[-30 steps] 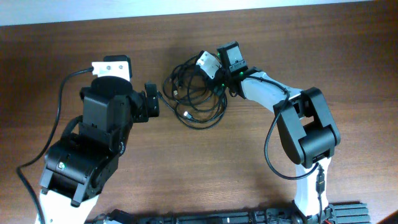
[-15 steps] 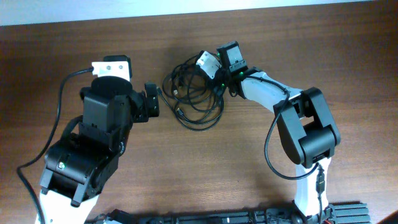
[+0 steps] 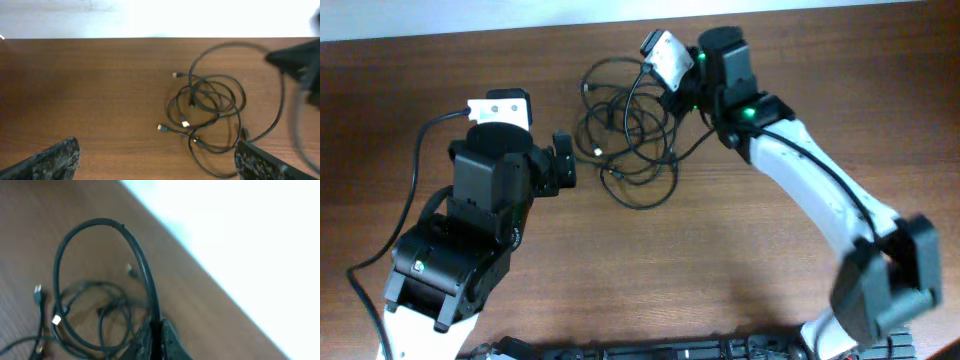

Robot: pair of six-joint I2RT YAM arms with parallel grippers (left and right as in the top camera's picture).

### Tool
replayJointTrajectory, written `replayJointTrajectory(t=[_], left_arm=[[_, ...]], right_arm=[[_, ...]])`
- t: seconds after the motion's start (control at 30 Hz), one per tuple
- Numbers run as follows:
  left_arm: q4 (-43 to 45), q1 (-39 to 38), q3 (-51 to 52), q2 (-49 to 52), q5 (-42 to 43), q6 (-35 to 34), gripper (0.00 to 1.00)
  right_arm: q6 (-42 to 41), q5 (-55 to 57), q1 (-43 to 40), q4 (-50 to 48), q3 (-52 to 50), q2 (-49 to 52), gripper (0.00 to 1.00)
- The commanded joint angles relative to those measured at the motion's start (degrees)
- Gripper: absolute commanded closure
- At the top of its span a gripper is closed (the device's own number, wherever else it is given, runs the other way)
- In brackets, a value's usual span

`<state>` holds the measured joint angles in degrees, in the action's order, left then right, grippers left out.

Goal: Untangle cables
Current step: 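Pull the grasped cable up and away to the upper right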

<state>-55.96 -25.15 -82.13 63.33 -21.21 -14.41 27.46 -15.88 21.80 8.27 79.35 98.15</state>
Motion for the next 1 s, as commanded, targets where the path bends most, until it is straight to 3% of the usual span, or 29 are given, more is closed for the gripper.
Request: replayJointTrajectory(t=[0.0,0.23,0.4,0.6,0.97], left_arm=[[0.1,0.3,-0.3,0.1,0.5,-0.5,0.01],[0.1,0.3,-0.3,0.1,0.5,-0.5,0.01],[0.1,0.3,-0.3,0.1,0.5,-0.5,0.01],[0.1,0.3,-0.3,0.1,0.5,-0.5,0.01],[0.1,0.3,-0.3,0.1,0.5,-0.5,0.01]], right_arm=[[0.2,0.2,0.2,-0.3,1.5,-6.5,0.96],[0.2,10.7,0.2,-3.4,1.5,-16.2,0.96],[0.2,19.3,0.2,-11.1,1.5,-22.2,0.96],[2.4,21.3,0.2,-18.4,1.5,-25.9,0.96],[2.4,21.3,0.2,-12.5,1.5,-27.4,0.96]])
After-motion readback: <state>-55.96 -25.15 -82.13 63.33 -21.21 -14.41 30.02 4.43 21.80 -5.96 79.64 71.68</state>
